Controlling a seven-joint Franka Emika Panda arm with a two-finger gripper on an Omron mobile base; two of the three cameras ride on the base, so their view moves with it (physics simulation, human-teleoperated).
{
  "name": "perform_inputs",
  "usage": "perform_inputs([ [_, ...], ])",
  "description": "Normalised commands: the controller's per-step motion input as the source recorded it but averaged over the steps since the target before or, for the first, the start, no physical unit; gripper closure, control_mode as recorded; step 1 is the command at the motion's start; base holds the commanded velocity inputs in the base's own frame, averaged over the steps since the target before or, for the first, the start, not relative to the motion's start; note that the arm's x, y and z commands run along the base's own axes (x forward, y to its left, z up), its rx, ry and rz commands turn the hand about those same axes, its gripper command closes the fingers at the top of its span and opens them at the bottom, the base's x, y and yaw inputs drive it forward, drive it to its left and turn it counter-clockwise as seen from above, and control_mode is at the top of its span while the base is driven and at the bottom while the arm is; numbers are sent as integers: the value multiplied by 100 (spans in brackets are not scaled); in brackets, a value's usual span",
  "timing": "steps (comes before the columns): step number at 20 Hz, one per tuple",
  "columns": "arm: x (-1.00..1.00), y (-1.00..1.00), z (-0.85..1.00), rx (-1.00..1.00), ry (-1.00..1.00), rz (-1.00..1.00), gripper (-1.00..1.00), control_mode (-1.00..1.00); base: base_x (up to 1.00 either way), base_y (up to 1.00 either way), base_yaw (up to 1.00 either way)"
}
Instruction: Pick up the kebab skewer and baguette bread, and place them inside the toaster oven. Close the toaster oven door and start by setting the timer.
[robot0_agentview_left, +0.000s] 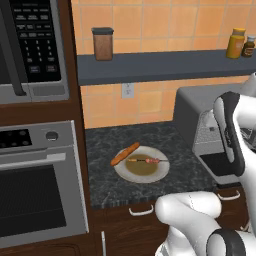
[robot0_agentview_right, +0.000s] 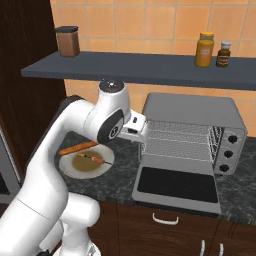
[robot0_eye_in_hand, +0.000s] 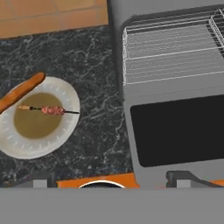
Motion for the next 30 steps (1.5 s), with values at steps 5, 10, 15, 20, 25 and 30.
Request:
perform_inputs([
  [5,0,-100,-13,0,-7,4,-100,-100,0,0,0],
  [10,27,-95,-31,0,-15,9,-100,-100,0,0,0],
  [15,4,-20,-19,0,-8,3,-100,-100,0,0,0],
  [20,70,-33,-51,0,-22,1,-100,-100,0,0,0],
  [25,4,-43,-13,-7,-44,0,-100,-100,0,0,0],
  [30,5,-14,0,-2,-15,0,-100,-100,0,0,0],
])
